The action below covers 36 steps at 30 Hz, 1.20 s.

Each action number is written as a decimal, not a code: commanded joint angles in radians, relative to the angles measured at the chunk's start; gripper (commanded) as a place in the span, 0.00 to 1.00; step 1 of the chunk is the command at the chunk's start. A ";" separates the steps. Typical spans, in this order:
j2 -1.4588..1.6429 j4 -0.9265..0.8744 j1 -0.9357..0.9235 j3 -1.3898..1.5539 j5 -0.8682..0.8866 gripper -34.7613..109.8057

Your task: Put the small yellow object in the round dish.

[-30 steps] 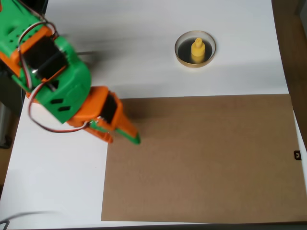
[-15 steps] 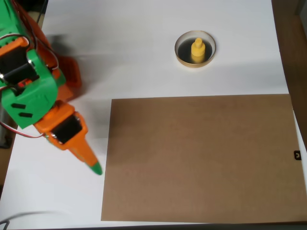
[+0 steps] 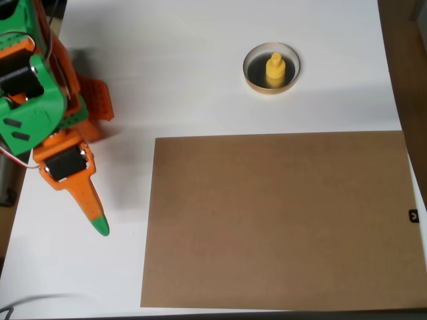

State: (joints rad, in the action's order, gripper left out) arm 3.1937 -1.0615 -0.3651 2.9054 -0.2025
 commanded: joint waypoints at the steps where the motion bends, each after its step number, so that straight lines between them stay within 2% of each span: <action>1: 0.071 -0.011 -0.037 0.012 0.021 0.37; 8: 0.072 0.043 -0.064 0.048 0.087 0.24; 36: 0.072 0.046 -0.086 0.054 0.115 0.24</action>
State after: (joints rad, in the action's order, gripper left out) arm 3.2474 -1.0293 -0.4310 2.9637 -0.0905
